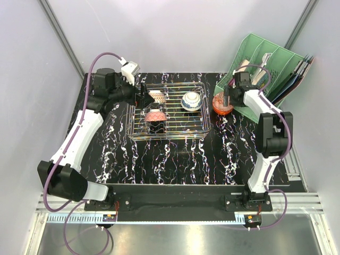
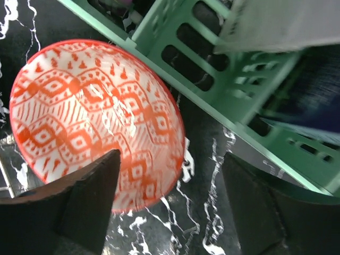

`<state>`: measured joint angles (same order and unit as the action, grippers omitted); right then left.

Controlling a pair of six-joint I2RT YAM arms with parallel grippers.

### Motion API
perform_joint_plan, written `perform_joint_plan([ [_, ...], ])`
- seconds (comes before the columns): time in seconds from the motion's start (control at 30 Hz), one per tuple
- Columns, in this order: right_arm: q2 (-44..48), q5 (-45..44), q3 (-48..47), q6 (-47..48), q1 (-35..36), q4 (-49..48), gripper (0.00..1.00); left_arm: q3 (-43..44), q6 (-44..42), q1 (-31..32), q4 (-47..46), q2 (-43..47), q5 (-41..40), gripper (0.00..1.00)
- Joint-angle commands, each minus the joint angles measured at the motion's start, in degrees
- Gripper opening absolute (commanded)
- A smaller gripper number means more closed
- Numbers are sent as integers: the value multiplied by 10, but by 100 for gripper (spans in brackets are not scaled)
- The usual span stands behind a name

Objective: Load the bowls into the dish rack

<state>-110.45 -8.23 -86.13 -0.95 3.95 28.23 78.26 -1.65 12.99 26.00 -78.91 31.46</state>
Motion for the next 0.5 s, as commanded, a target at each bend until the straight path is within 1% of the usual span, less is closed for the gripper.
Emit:
perform_joint_plan([
  [0.0,-30,41,-38,-26,-10,-2,78,4,2,10,-35,0,-23,99],
  [0.1,-39,45,-46,-32,-14,-1,68,-2,-3,15,-36,3,-28,99],
  [0.23,-25,46,-46,-39,-12,0,56,-8,-5,20,-35,5,-29,99],
  [0.3,-16,45,-44,-40,-12,1,55,-9,-5,24,-36,3,-31,99],
  [0.47,1,36,-39,-37,-12,4,46,-13,-3,34,-35,2,-32,99],
])
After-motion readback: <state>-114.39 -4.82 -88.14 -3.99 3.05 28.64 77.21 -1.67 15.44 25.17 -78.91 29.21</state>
